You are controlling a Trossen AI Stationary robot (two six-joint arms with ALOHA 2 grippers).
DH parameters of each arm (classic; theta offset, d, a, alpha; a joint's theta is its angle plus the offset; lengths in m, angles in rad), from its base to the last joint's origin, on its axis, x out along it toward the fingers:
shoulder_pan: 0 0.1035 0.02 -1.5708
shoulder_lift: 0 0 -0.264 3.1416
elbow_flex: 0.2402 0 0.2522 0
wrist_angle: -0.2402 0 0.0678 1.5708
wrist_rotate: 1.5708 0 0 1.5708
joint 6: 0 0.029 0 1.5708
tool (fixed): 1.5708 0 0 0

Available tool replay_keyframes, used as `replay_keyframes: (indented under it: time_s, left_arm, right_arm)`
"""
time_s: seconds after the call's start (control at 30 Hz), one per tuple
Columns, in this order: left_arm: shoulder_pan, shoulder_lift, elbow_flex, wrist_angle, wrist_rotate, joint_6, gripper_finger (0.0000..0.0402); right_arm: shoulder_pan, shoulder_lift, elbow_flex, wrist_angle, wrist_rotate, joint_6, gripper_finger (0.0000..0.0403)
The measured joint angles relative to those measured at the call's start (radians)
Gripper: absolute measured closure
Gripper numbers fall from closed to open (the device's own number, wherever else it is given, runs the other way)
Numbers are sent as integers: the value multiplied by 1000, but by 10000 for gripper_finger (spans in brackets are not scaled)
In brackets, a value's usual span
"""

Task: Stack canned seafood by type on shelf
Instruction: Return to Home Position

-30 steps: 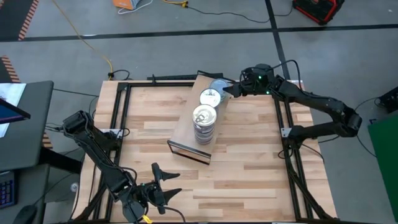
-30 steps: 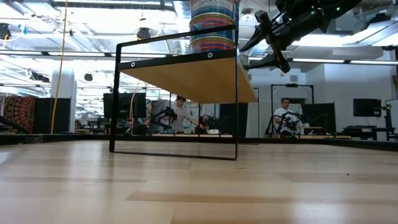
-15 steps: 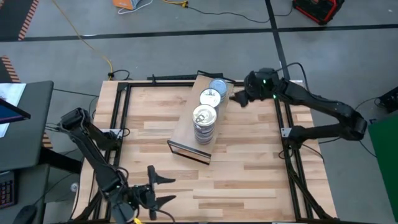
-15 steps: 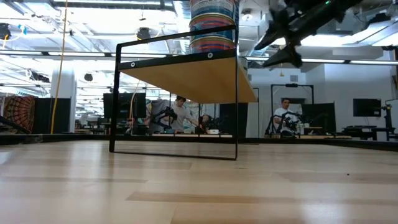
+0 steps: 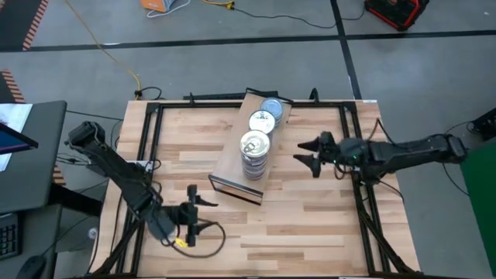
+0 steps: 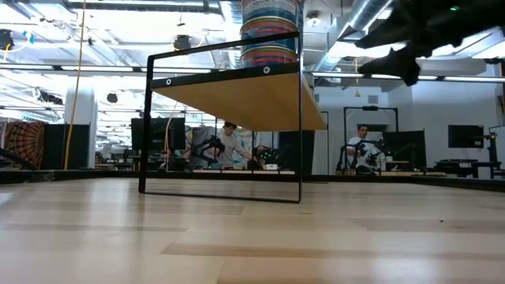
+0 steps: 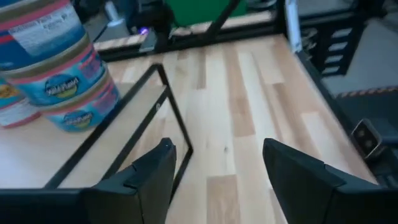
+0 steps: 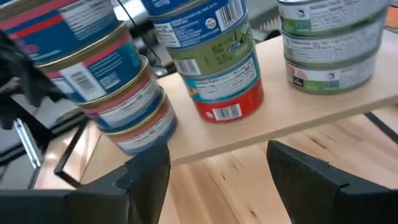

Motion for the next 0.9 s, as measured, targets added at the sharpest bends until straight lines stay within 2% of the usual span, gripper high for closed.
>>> replay_keyframes:
  time_s: [0.17, 0.3, 0.47, 0.7, 0.9]
  left_arm:
    - [59, -120, -110, 143, 67, 88, 186]
    - [99, -249, -206, 191, 82, 73, 195]
    - [141, -362, -371, 324, 147, 33, 205]
    - [174, -434, -567, 530, 174, 35, 219]
    - [204, -587, -657, 523, 162, 69, 230]
  right_arm:
    - [184, -88, -130, 151, 175, 3, 110]
    - [314, -112, -191, 272, 323, -69, 110]
    - [443, -94, -227, 396, 412, -164, 110]
    - [580, -82, -227, 563, 511, -347, 110]
    - [676, -81, -227, 552, 661, -413, 110]
